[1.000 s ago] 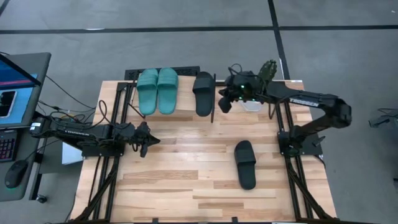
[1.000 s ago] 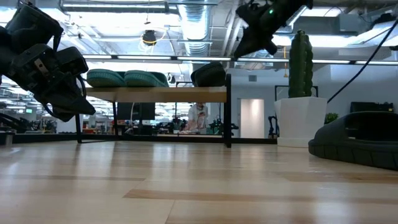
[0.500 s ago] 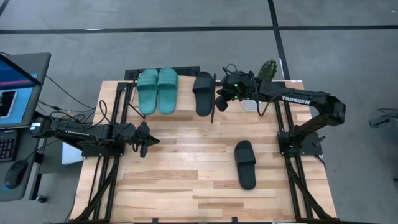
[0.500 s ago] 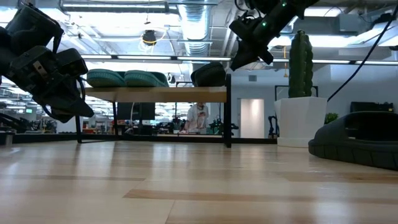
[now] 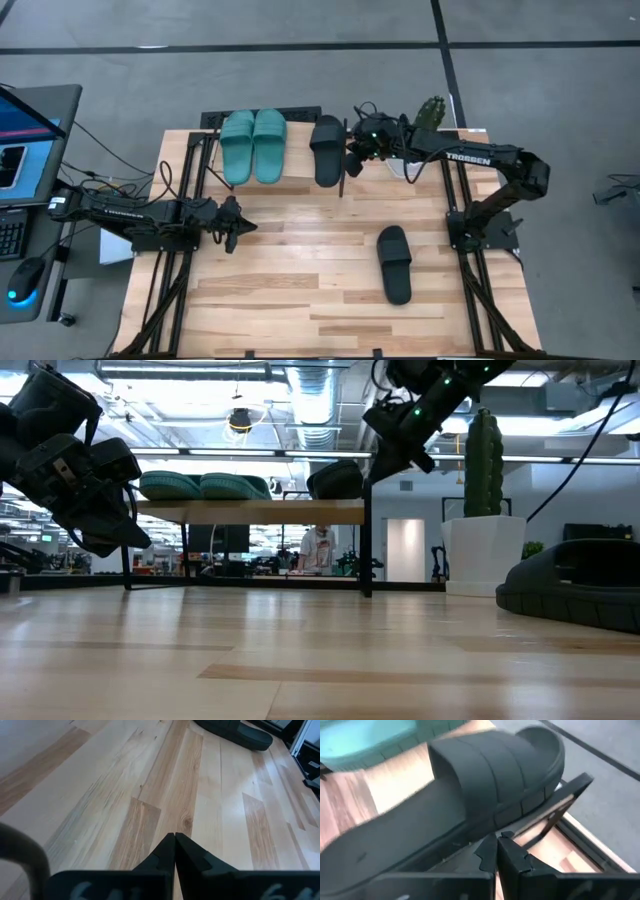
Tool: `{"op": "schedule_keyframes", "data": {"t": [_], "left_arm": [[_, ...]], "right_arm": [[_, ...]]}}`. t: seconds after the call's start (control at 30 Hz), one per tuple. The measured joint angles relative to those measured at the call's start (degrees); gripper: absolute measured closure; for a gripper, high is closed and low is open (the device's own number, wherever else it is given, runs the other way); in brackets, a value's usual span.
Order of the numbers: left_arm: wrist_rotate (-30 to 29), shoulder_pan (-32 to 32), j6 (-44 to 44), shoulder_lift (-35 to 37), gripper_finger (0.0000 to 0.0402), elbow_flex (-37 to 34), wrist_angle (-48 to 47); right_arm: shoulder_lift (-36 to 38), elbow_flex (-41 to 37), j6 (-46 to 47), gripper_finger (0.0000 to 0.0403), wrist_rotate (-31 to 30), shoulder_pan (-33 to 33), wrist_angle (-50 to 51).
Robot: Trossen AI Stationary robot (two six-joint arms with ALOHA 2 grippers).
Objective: Pick and place slides into the shelf
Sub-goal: Put the left black slide on the shelf
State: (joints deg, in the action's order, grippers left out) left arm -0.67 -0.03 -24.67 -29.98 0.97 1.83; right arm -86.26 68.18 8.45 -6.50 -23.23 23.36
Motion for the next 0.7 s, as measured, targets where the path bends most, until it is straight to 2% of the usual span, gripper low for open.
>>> {"op": "schedule_keyframes", "data": {"t": [0.23,0.7], "left_arm": [[0.07,0.0,0.02,0.0,0.0401,0.02,-0.79],[0.13,0.01,0.02,-0.01,0.0401,0.07,-1.18]], "right_arm": [[-1.2,-0.04,-1.06,0.0403,1.98,-0.64,-3.75],[-1.2,-0.04,-1.41,0.0403,2.75,-1.37,-5.06]]}}
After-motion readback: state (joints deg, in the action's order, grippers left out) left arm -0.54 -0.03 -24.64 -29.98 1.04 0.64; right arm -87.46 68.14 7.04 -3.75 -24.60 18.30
